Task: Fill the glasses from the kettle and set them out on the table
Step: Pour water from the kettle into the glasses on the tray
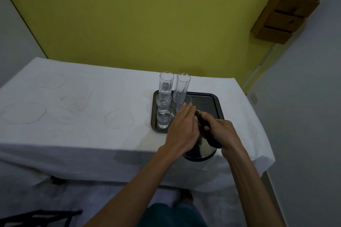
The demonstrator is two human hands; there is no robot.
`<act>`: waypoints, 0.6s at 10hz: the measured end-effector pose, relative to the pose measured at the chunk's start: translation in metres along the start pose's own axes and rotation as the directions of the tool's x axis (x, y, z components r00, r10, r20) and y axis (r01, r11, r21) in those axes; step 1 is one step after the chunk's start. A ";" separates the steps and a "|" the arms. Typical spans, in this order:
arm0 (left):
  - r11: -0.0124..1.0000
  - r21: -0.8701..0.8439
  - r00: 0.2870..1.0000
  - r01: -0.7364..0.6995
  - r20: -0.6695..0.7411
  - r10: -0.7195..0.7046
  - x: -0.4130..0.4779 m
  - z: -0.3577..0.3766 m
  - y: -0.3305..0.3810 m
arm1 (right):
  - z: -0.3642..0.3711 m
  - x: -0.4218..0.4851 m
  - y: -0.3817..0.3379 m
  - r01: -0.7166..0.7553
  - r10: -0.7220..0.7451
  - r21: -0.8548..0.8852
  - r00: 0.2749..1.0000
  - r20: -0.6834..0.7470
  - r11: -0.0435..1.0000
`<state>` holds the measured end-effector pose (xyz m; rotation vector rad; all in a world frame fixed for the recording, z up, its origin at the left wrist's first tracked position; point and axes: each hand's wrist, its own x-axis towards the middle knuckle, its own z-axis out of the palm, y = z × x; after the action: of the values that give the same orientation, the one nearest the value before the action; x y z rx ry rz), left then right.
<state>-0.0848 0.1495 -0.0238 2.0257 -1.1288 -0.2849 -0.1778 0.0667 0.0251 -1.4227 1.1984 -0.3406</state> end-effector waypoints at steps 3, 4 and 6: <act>1.000 -0.002 1.000 -0.001 0.005 0.001 0.000 -0.001 0.001 | 0.000 0.002 0.002 0.004 -0.004 -0.006 1.000 -0.009 1.000; 1.000 -0.002 1.000 -0.004 0.005 0.004 0.000 0.000 0.000 | 0.000 0.002 0.002 0.003 -0.003 -0.019 1.000 -0.013 1.000; 1.000 -0.005 1.000 -0.008 0.003 0.008 0.001 0.000 0.000 | -0.001 0.005 0.003 0.008 -0.009 -0.016 1.000 -0.027 1.000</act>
<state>-0.0843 0.1486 -0.0232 2.0170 -1.1369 -0.2865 -0.1778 0.0628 0.0207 -1.4415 1.2200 -0.3578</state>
